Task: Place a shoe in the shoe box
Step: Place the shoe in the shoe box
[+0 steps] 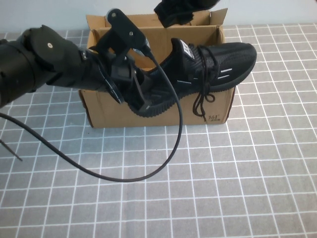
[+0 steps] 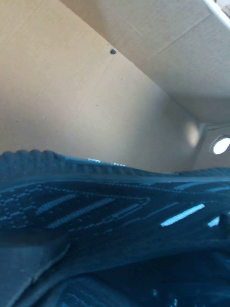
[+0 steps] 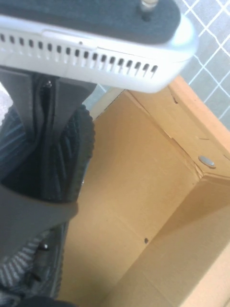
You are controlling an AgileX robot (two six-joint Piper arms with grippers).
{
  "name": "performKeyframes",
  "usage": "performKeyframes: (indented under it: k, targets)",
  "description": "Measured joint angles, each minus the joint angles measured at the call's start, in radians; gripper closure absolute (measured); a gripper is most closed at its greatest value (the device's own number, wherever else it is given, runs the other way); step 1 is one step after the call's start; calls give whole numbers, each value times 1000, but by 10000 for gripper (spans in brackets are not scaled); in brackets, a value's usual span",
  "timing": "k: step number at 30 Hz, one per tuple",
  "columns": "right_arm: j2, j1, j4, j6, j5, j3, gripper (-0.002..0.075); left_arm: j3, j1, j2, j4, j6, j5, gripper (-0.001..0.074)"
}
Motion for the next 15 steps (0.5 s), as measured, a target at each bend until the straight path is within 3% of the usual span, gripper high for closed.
performKeyframes:
  k: [6,12,15]
  targets:
    - [-66,0,-25,0,0,0,480,-106,0,4,38,11,109,671]
    - [-166,0,-72,0,0,0,688,-240,0,4,160,-35,206,672]
    - [-216,0,-96,0,0,0,726,-289,0,4,230,-47,222,672]
